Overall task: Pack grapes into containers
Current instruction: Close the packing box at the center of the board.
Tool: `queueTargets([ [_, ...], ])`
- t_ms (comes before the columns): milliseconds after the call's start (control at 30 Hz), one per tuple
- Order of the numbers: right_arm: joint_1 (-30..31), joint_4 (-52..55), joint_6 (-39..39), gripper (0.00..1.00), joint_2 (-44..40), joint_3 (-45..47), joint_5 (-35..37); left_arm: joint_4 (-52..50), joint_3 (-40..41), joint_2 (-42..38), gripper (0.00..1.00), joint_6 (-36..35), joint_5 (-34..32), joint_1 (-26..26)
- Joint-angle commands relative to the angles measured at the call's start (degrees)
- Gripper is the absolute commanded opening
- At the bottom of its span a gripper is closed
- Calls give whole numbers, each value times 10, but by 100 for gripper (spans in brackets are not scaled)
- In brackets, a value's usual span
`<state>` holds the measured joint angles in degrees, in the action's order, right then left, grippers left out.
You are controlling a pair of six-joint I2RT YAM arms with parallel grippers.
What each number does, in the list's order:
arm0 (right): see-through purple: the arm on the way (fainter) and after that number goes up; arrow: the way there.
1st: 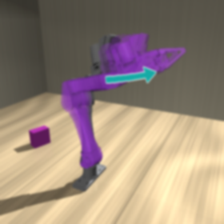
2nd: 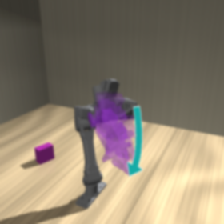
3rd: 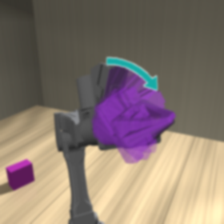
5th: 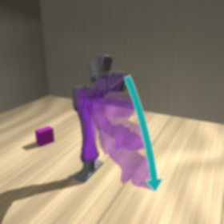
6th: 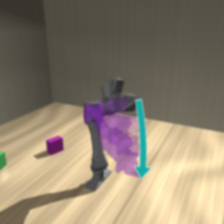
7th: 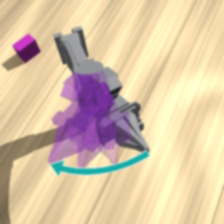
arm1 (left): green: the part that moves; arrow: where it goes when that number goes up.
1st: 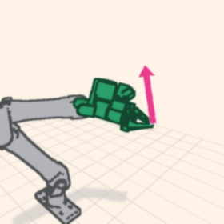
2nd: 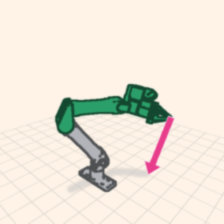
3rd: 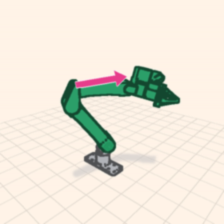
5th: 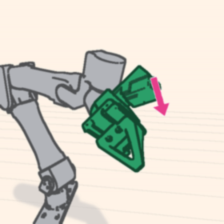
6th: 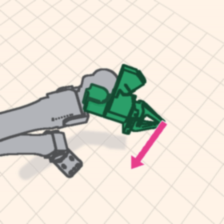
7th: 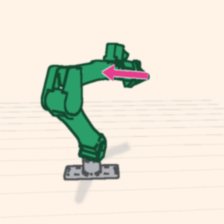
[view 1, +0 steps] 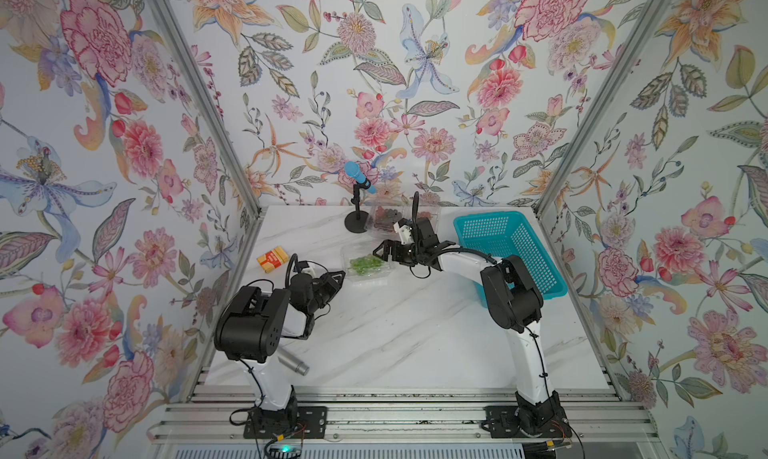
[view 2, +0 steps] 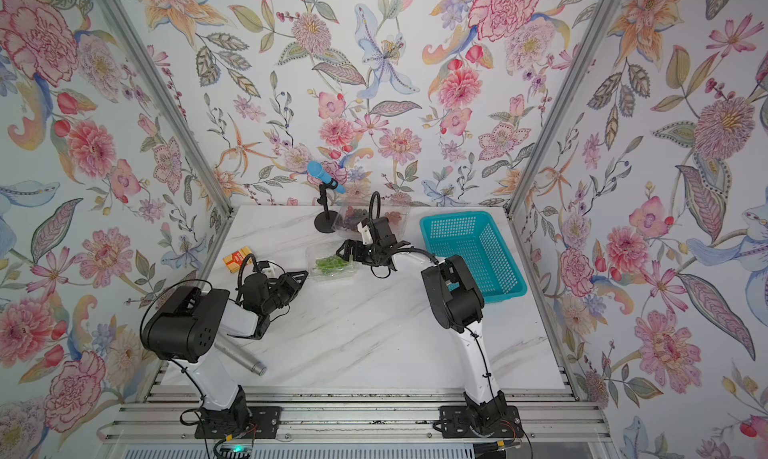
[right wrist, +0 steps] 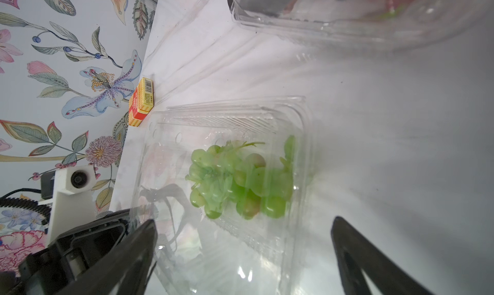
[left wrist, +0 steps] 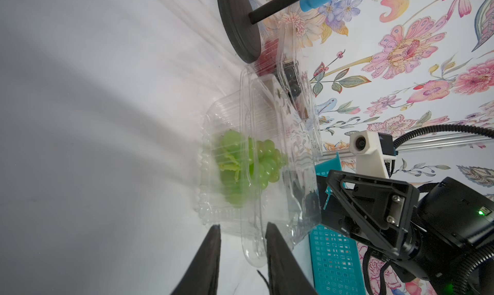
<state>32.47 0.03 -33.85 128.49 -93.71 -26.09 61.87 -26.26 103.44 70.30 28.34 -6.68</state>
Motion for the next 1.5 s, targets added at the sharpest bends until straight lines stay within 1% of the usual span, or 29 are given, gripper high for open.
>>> queueTargets([
  [0, 9, 9, 7, 100, 17, -19, 6, 23, -11, 11, 31, -5, 8, 5],
  [400, 22, 16, 5, 100, 33, -32, 11, 11, -19, 9, 27, -12, 10, -2],
  [933, 27, 16, -2, 100, 34, -33, 17, 20, -19, 22, 26, -8, 8, -11],
  [1467, 36, 23, -8, 100, 44, -36, 20, 32, -21, 37, 20, 0, 2, -24],
])
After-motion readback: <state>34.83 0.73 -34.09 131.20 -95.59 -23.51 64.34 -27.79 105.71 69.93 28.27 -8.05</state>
